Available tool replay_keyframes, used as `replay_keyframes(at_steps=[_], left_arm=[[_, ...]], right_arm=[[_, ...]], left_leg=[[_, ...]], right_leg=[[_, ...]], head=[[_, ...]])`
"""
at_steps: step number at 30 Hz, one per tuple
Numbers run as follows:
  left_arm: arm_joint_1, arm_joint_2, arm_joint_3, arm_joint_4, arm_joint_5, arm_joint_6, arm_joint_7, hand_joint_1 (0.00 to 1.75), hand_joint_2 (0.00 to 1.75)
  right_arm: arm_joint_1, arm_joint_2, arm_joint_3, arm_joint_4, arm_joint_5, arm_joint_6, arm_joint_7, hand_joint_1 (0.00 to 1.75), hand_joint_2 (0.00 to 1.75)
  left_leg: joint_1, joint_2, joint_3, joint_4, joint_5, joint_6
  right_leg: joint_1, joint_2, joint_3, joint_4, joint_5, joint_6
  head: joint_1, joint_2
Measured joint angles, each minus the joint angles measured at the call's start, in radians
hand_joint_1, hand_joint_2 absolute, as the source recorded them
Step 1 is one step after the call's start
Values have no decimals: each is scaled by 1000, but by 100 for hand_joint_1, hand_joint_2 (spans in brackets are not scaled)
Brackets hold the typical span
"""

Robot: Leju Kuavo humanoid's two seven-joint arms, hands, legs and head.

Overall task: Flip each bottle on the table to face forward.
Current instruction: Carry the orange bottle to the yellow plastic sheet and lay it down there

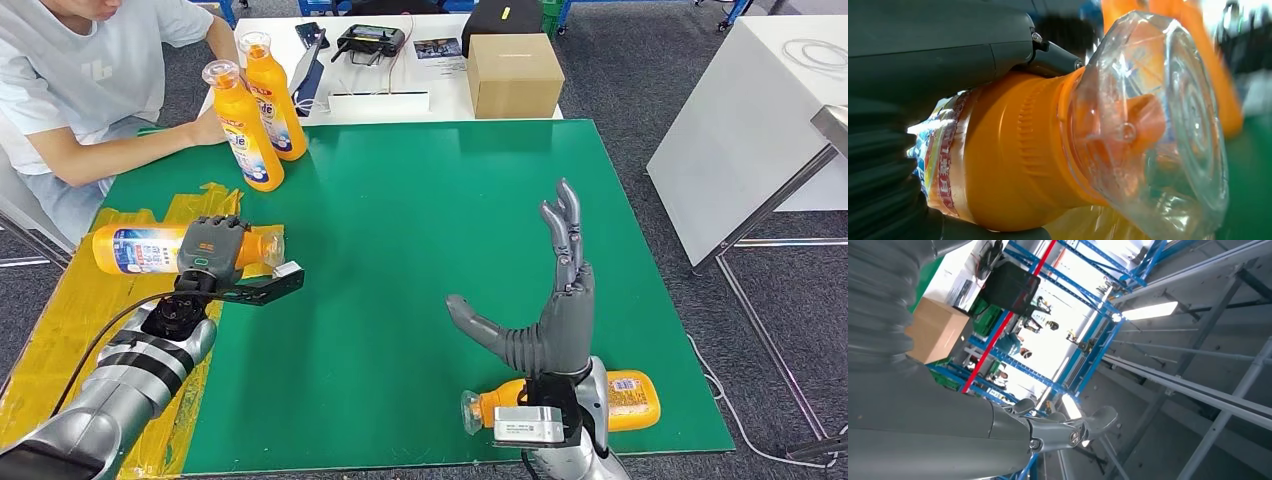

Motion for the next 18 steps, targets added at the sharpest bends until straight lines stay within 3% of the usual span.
replay_keyframes(at_steps=[5,6,9,10,18], left_arm=[[-33,-32,27,145,21,-34,5,175,175],[-38,-37,32,168,27,-36,5,149,175],[-43,-43,55,218,62,-38,-4,21,175],[-44,-43,66,229,83,-38,-14,3,175],[-47,-47,163,278,193,-14,-118,0,175]], right_arm=[[-24,0,15,17,-7,16,0,0,175],[-28,0,17,22,-8,17,0,0,175],[-35,0,25,34,-11,24,-1,0,175],[-37,-1,28,38,-11,26,-1,0,175],[-48,-4,47,65,-16,33,-5,0,175]], left_leg=[[0,0,-1,0,0,0],[0,0,-1,0,0,0],[0,0,-1,0,0,0],[0,0,-1,0,0,0],[0,0,0,0,0,0]], right_leg=[[0,0,-1,0,0,0],[0,0,-1,0,0,0],[0,0,-1,0,0,0],[0,0,-1,0,0,0],[0,0,1,0,0,0]], head=[[0,0],[0,0],[0,0],[0,0],[0,0]])
